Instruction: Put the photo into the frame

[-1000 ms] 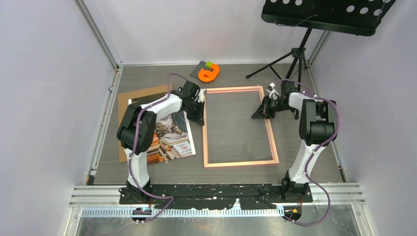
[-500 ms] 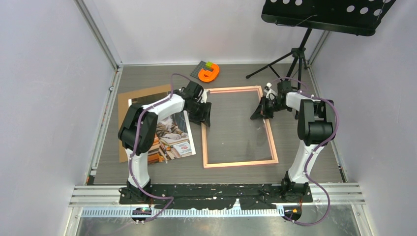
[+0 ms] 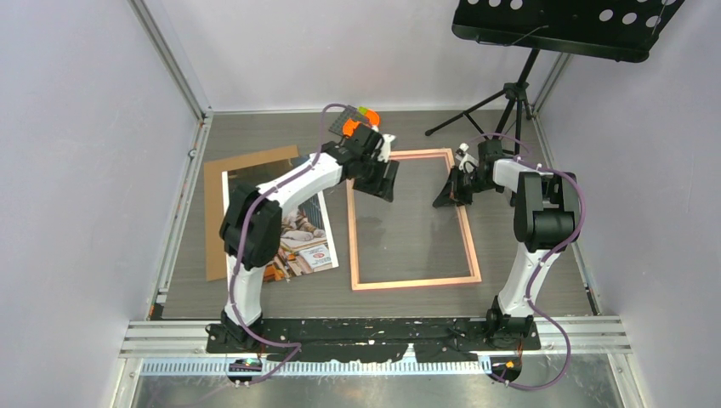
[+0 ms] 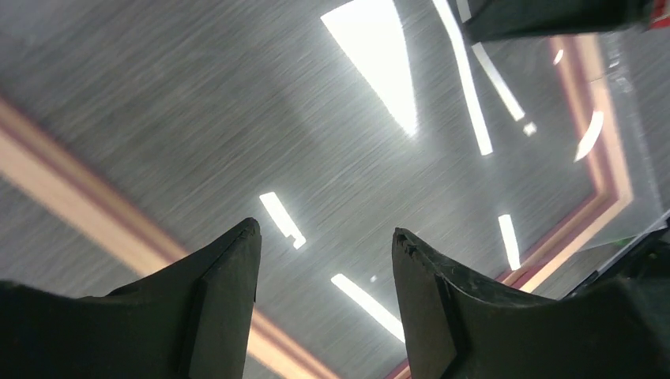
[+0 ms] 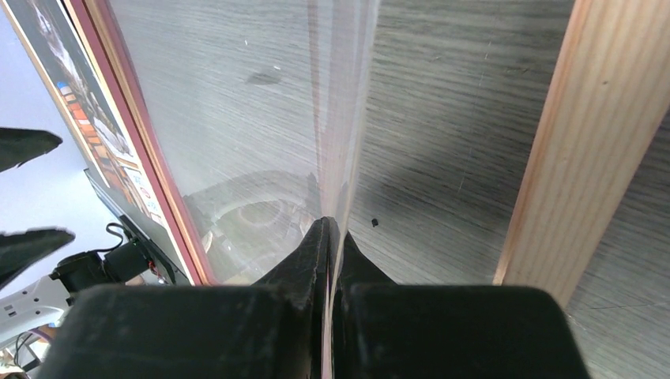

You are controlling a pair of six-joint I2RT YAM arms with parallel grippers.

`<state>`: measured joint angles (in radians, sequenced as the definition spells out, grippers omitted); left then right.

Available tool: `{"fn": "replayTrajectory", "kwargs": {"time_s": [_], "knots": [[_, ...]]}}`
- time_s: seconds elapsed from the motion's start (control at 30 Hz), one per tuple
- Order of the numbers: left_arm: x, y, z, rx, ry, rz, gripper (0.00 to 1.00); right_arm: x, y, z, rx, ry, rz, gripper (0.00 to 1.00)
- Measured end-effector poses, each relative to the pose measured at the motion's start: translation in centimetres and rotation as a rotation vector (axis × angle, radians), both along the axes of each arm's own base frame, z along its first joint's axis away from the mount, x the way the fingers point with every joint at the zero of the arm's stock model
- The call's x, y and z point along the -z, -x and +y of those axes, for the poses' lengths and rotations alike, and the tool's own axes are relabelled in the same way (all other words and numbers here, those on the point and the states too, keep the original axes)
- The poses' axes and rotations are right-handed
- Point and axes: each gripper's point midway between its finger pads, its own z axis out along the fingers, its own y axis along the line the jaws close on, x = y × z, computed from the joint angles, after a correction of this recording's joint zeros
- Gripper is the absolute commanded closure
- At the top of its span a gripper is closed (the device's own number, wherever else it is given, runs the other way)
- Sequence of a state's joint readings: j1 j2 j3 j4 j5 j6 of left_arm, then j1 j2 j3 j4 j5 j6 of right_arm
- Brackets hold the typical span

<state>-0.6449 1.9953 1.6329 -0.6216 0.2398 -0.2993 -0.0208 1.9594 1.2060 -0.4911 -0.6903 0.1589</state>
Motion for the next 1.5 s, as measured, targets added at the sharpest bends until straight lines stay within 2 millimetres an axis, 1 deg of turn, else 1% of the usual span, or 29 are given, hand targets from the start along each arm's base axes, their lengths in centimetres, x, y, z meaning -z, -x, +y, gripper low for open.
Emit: {"fn": "replayTrajectory", "kwargs": {"time_s": [0.1,0.13,0.23,0.37,0.5,0.6,0.67,0.9,1.13,1.33,1.5], "knots": [[-1.1,-0.5,-3.3,0.042,0.033,-0.038,0.39,0.0,0.0,0.0,0.000,0.002,0.000,0.94],[-1.0,-0.3,-4.0,0.055,0.036,-0.041,0.39,0.0,0.0,0.0,0.000,0.003,0.000,0.94],[-0.4,0.2,-6.6,0.094,0.044,-0.035,0.39,0.1,0.0,0.0,0.000,0.007,0.000,0.94],[1.4,1.5,-9.7,0.133,0.049,-0.002,0.40,0.1,0.0,0.0,-0.002,0.012,-0.002,0.94],[3.5,3.0,-11.6,0.158,0.046,0.046,0.40,0.2,0.0,0.0,-0.002,0.016,-0.003,0.94],[4.4,4.0,-12.6,0.173,0.045,0.071,0.40,0.2,0.0,0.0,-0.003,0.019,-0.004,0.94],[4.6,4.1,-13.5,0.181,0.056,0.073,0.40,0.2,0.0,-0.1,-0.003,0.020,-0.004,0.94],[4.2,3.9,-15.1,0.187,0.097,0.079,0.41,0.3,0.0,-0.1,-0.005,0.021,-0.007,0.94],[5.6,4.1,-15.6,0.188,0.106,0.111,0.41,0.4,0.0,-0.1,-0.008,0.026,-0.012,0.94],[5.3,4.2,-15.9,0.183,0.124,0.127,0.42,0.4,-0.1,-0.1,-0.011,0.034,-0.017,0.87],[5.3,4.3,-16.0,0.174,0.132,0.138,0.42,0.5,-0.1,-0.3,-0.014,0.045,-0.020,0.76]]}}
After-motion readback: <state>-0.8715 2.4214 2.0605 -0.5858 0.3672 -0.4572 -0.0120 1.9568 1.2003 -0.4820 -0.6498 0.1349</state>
